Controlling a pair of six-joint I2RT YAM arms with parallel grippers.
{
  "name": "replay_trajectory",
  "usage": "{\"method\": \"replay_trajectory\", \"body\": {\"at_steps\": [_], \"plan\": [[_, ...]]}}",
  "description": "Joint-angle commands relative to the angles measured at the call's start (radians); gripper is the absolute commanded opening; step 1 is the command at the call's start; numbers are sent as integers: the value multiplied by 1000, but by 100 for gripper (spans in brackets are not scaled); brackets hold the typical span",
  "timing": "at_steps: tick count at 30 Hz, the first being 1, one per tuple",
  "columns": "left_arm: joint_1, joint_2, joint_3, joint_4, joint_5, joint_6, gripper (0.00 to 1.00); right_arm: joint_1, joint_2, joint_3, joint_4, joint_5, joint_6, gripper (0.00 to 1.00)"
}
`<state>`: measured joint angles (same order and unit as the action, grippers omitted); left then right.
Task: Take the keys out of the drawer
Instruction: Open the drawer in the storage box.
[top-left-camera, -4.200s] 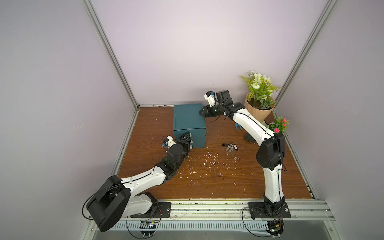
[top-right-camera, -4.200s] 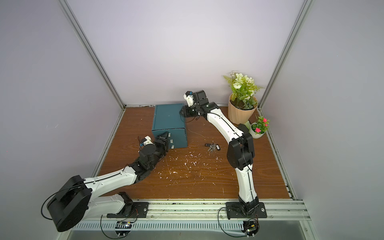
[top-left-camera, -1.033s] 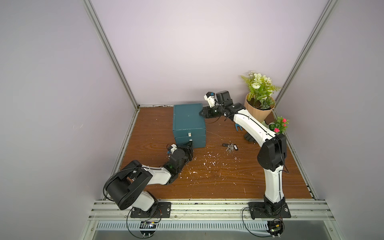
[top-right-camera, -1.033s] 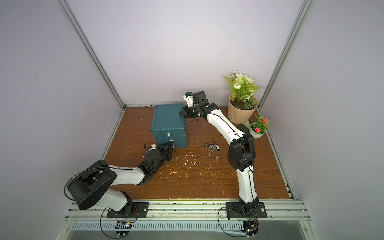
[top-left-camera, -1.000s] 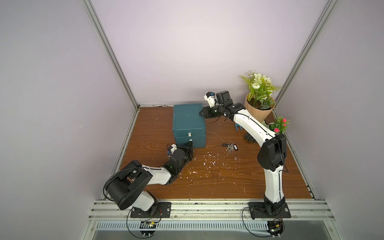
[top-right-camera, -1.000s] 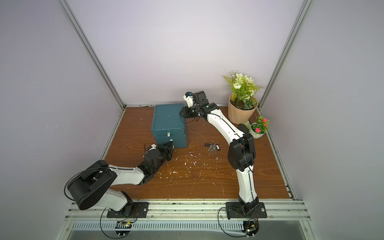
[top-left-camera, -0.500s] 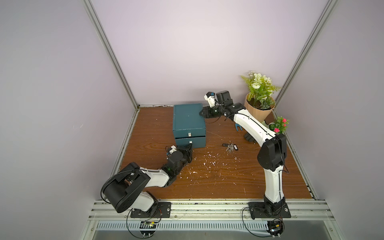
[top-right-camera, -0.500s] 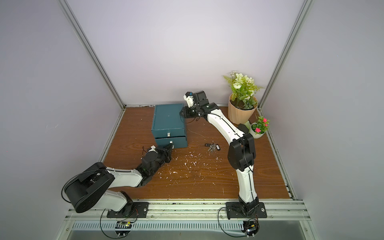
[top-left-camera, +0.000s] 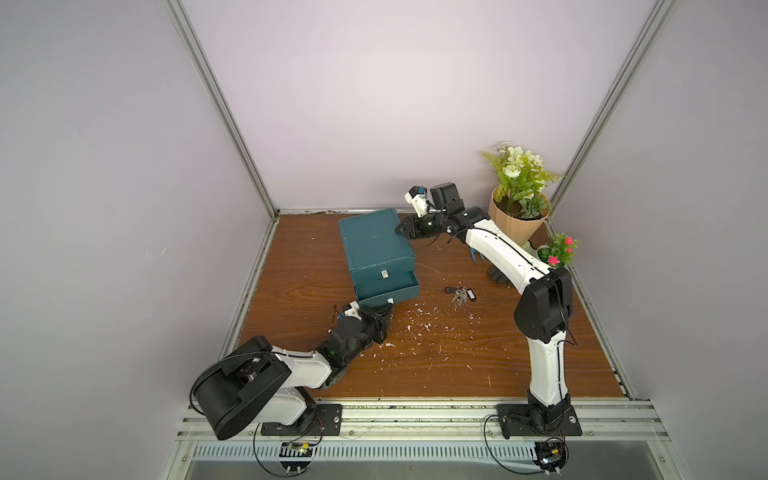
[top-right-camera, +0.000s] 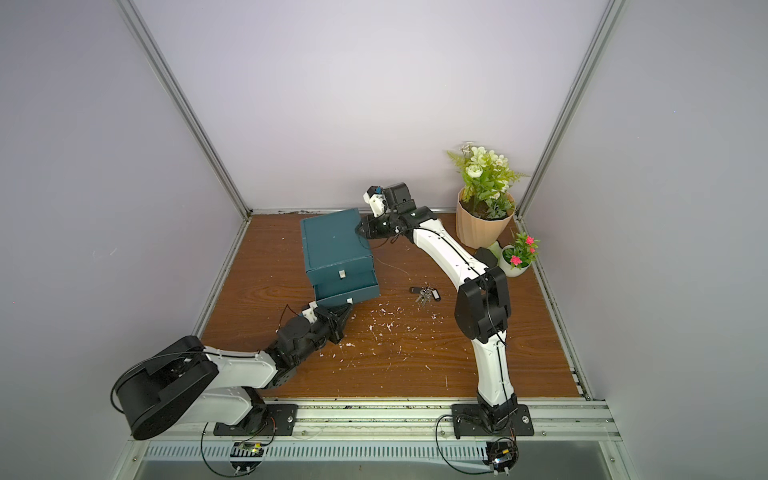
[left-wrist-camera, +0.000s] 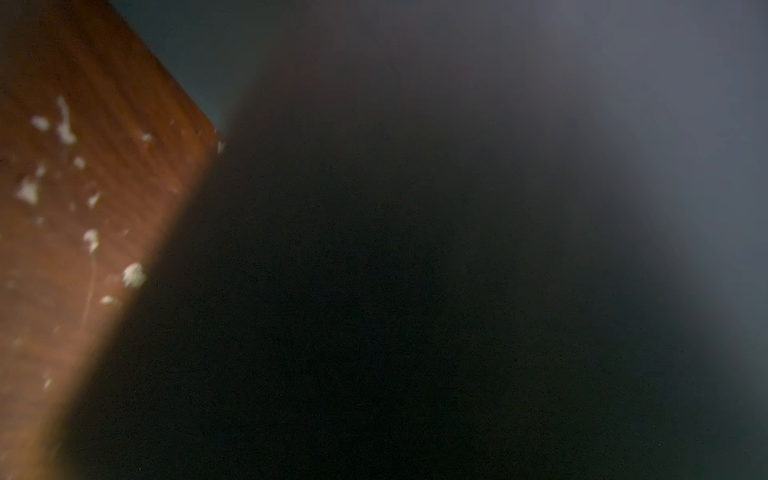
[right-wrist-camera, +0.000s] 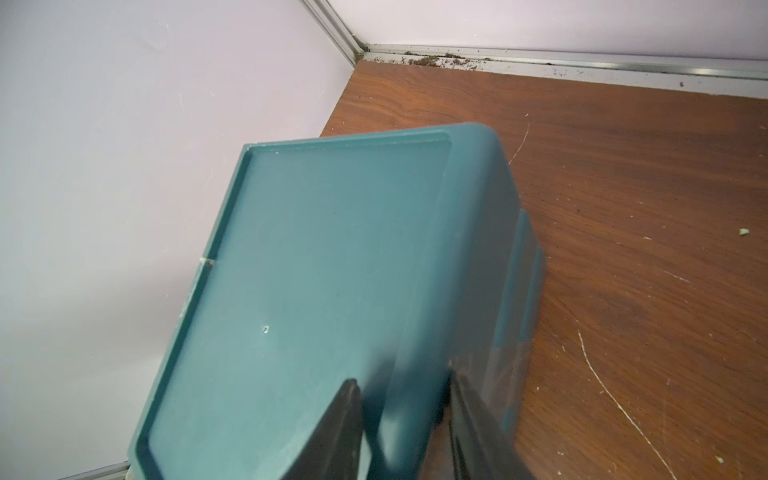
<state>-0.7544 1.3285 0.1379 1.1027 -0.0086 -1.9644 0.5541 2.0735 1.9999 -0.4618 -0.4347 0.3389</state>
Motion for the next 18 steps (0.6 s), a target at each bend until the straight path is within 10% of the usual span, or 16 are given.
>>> {"method": "replay_trajectory", "body": {"at_steps": [1, 18], "plan": [[-22, -43, -48, -62, 64, 4, 3, 11, -29, -28, -44, -27, 2, 39], [-49, -370, 39, -585, 83, 132, 4, 52, -96, -120, -34, -26, 24, 37]]}}
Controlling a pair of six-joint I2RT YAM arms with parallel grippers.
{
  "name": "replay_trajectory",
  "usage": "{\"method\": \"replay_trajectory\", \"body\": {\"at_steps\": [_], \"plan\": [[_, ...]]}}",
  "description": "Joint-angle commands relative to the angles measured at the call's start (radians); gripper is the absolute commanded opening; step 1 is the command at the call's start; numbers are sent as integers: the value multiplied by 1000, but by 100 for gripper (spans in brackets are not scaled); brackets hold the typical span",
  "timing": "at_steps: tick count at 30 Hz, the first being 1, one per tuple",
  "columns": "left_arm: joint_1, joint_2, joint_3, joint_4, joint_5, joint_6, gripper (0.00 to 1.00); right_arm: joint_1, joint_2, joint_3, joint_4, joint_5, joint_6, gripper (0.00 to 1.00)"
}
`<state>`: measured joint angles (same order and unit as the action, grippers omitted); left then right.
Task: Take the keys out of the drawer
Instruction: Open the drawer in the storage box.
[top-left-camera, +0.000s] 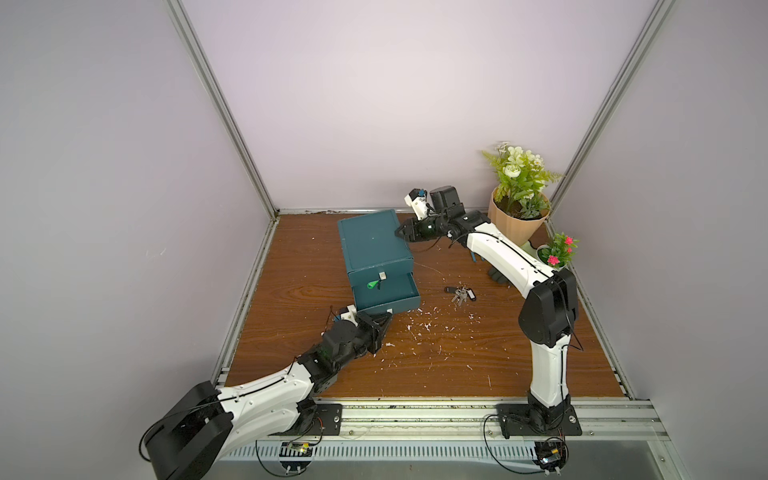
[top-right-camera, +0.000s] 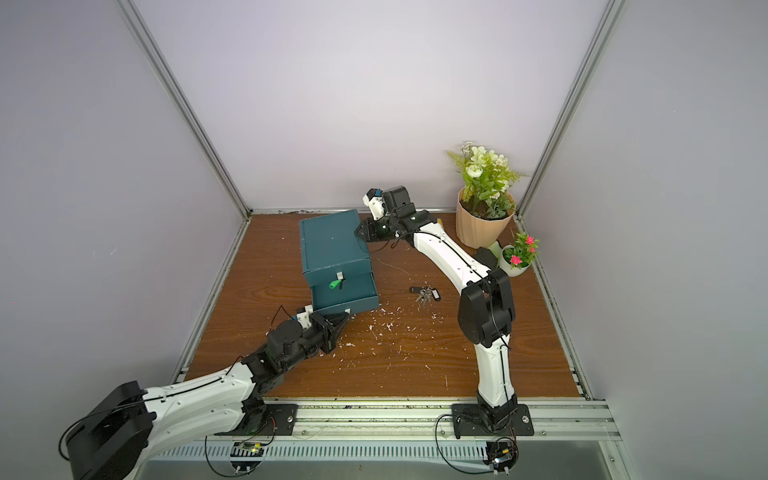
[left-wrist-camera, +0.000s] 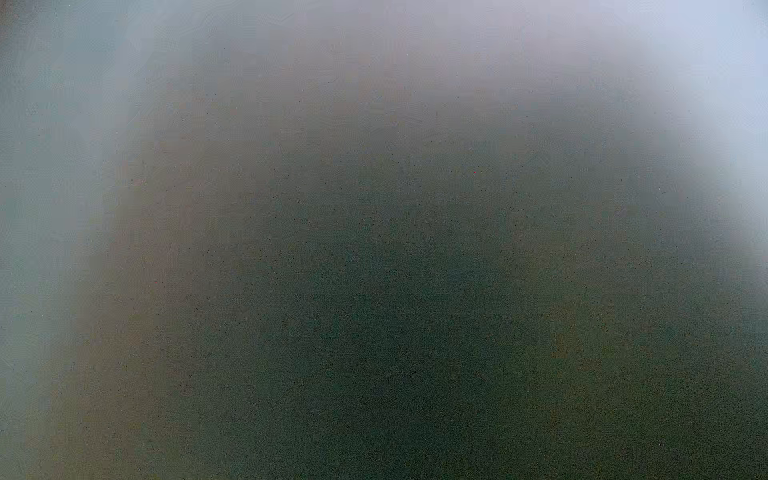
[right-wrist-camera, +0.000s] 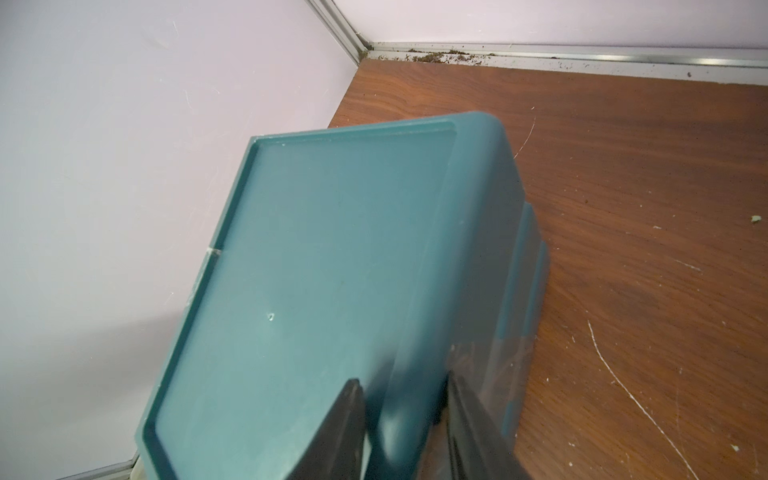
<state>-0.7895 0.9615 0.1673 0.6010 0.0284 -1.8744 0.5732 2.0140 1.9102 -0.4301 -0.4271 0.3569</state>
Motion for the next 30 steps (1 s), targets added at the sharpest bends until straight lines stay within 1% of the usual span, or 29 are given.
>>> {"method": "replay_trajectory", "body": {"at_steps": [1, 6, 11, 14, 21, 30], "plan": [[-18, 4, 12, -82, 60, 46, 4, 36, -42, -40, -63, -33, 8, 37], [-59, 20, 19, -58, 70, 51, 4, 42, -70, -77, -49, -36, 15, 37], [-144, -10, -8, -58, 21, 14, 4, 48, -95, -118, -27, -39, 28, 37], [-179, -20, -23, -55, 5, -3, 4, 52, -108, -137, -14, -35, 31, 37], [-190, -64, -41, -63, 8, -2, 4, 61, -127, -170, 12, -26, 42, 37], [-201, -82, -35, -67, 33, 11, 4, 74, -110, -146, 5, -24, 41, 36]]}}
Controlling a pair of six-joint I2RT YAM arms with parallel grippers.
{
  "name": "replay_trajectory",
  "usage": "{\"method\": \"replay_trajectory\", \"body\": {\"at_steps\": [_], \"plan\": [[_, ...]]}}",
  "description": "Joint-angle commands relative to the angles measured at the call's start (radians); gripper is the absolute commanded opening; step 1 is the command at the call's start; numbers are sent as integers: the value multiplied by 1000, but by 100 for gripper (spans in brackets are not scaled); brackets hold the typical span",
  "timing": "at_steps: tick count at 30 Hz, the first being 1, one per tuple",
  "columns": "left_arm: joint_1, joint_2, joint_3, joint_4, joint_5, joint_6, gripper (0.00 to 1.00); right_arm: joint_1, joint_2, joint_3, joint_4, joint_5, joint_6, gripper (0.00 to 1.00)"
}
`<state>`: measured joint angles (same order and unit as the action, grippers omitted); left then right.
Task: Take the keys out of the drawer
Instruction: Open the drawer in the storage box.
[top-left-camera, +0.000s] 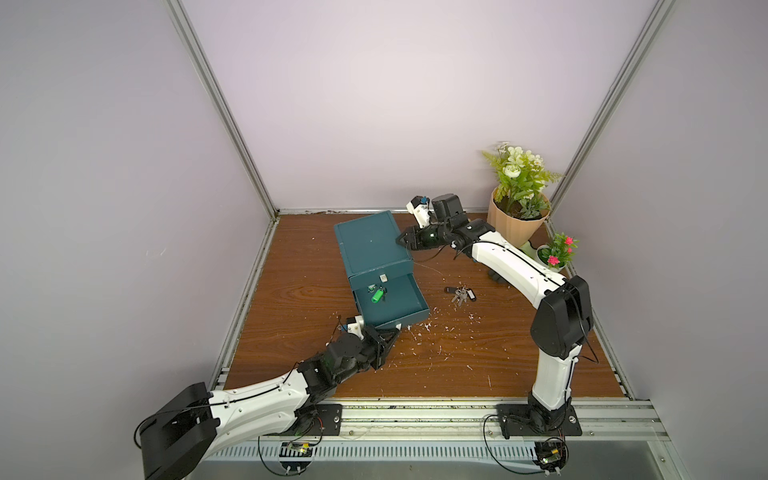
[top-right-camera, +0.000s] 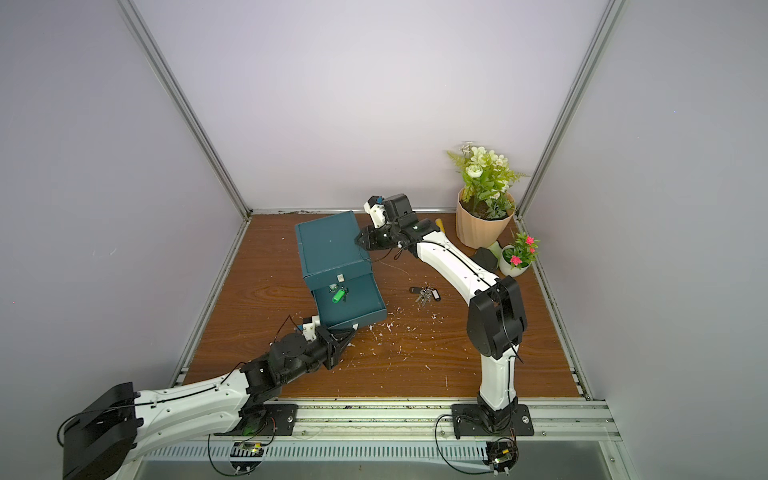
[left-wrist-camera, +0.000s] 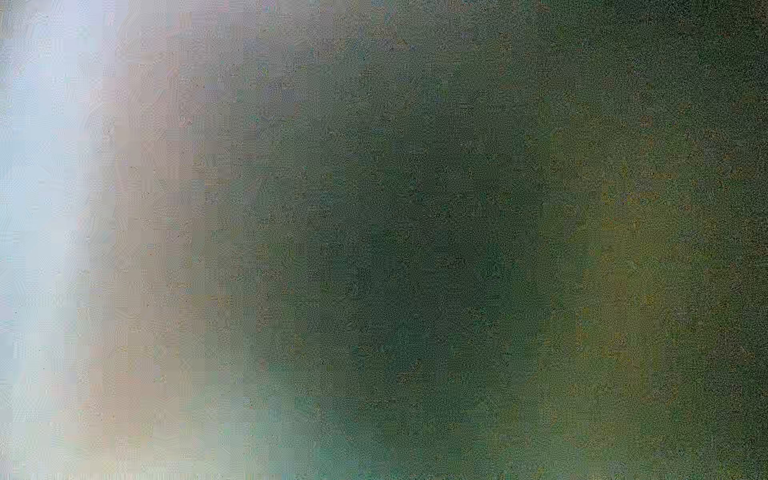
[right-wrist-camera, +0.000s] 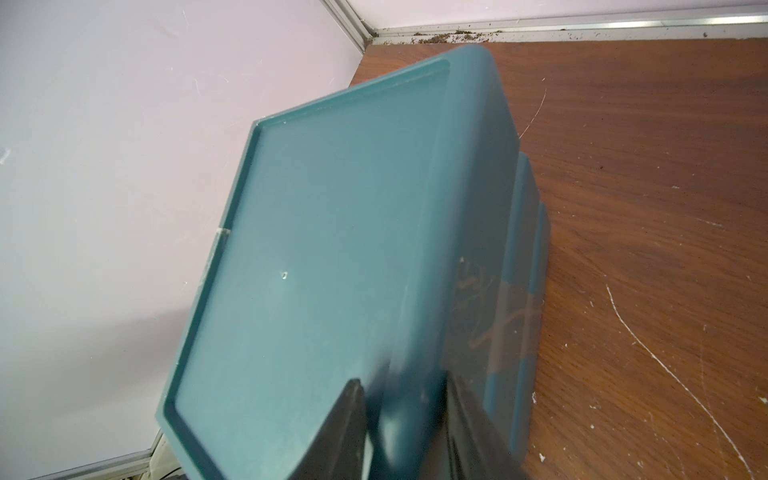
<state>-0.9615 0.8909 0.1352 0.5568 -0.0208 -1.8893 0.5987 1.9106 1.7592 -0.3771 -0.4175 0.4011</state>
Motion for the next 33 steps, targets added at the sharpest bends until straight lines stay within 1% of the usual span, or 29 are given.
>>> {"method": "replay_trajectory", "body": {"at_steps": [1, 16, 22, 27, 33], "plan": [[-28, -15, -3, -23, 81, 25, 5, 48, -4, 7, -49, -34, -3, 36], [-43, 20, 33, -23, 143, 46, 5, 50, -8, -18, -47, -38, -12, 36], [-81, 29, 34, -18, 141, 35, 5, 50, -9, -23, -45, -40, -15, 36], [-86, 43, 41, -7, 153, 40, 4, 49, -10, -24, -44, -41, -16, 36], [-125, 62, 44, 15, 154, 21, 4, 50, -13, -25, -43, -40, -16, 36]]}}
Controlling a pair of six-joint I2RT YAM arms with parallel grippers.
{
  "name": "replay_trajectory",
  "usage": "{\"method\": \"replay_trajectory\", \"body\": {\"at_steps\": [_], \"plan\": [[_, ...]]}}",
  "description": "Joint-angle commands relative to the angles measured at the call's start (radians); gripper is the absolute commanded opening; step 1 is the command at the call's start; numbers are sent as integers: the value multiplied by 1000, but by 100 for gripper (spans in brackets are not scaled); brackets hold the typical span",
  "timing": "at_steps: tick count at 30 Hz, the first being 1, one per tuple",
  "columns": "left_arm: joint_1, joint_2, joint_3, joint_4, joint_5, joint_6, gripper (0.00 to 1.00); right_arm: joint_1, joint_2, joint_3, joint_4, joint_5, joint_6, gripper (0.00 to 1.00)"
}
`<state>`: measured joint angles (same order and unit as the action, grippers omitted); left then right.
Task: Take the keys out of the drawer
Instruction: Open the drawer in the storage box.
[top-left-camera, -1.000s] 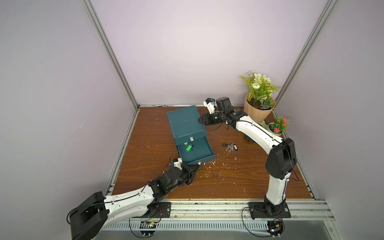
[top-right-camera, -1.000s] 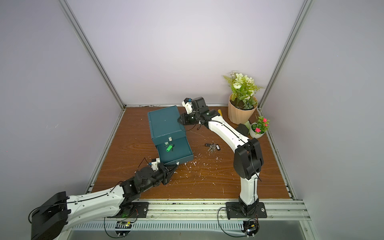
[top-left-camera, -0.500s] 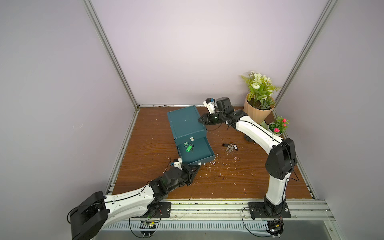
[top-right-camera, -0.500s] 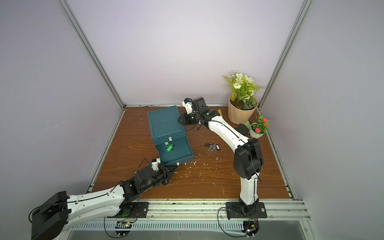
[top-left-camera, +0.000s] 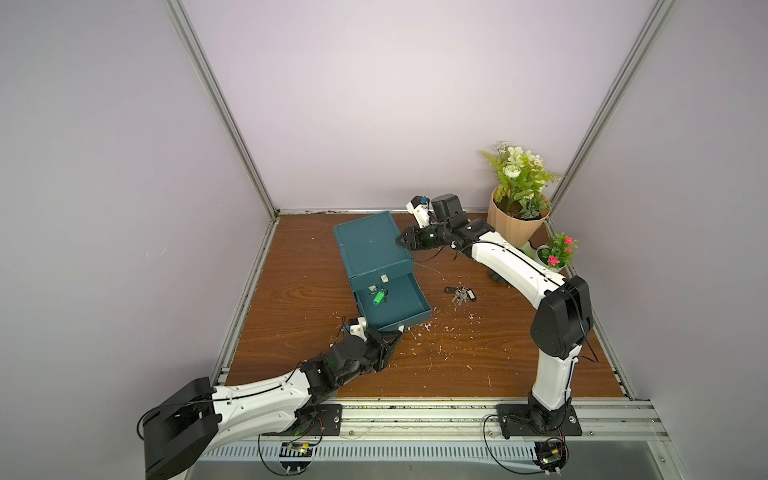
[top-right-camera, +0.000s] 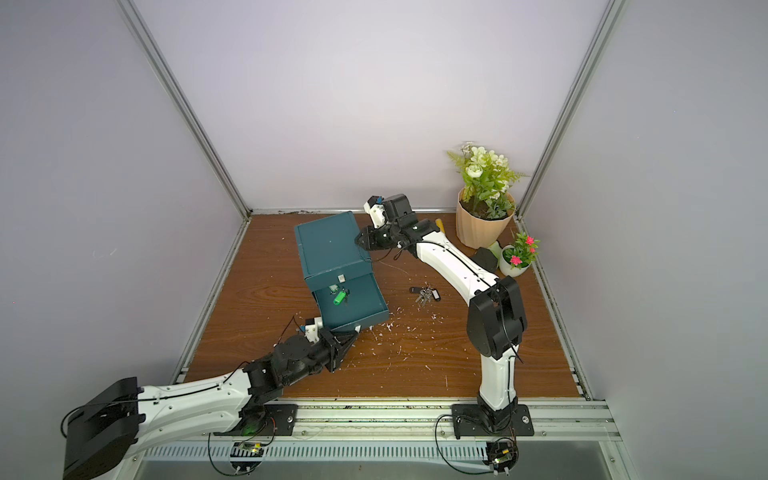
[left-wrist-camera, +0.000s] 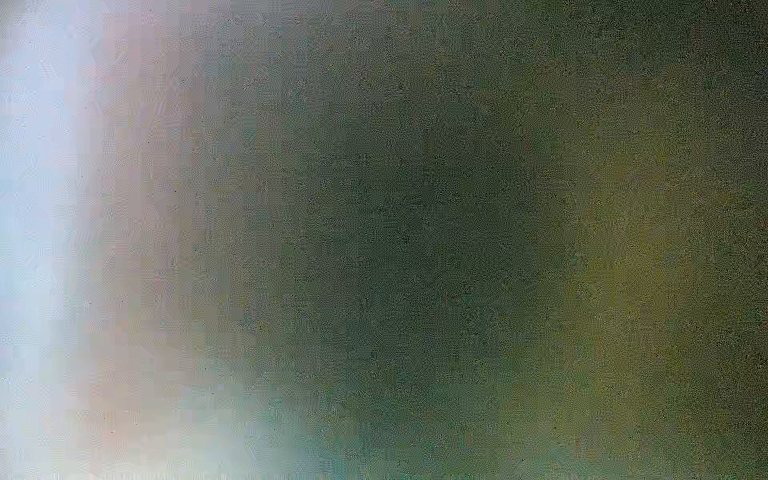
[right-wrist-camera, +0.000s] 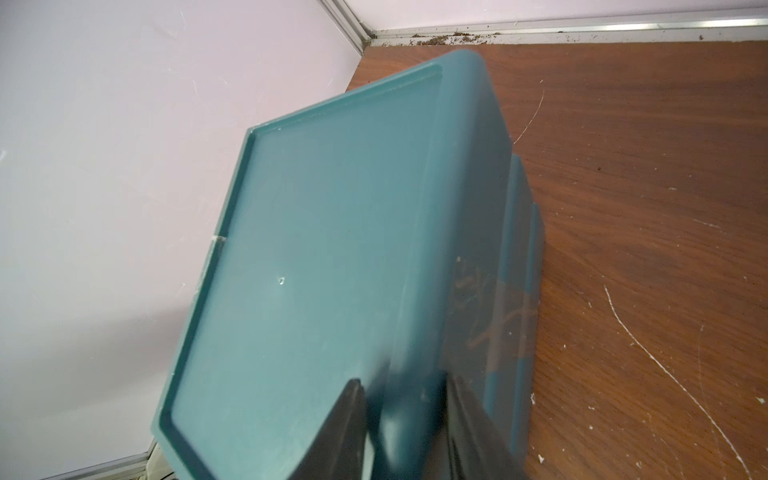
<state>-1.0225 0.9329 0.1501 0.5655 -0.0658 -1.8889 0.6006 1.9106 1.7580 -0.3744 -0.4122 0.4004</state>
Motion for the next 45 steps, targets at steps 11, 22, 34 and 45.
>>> {"method": "replay_trajectory", "body": {"at_steps": [11, 22, 34, 45], "plan": [[-74, -93, 47, -146, 154, 23, 47, 47, -19, -16, -46, -28, -15, 37], [-73, -471, 196, -738, -98, 55, 57, 48, -85, -20, -43, 65, -10, 36], [358, -293, 543, -1002, 64, 388, 53, 46, -205, 77, -74, 241, -42, 42], [823, 132, 936, -1103, 299, 861, 58, 193, -538, -386, 119, 330, -33, 37]]}}
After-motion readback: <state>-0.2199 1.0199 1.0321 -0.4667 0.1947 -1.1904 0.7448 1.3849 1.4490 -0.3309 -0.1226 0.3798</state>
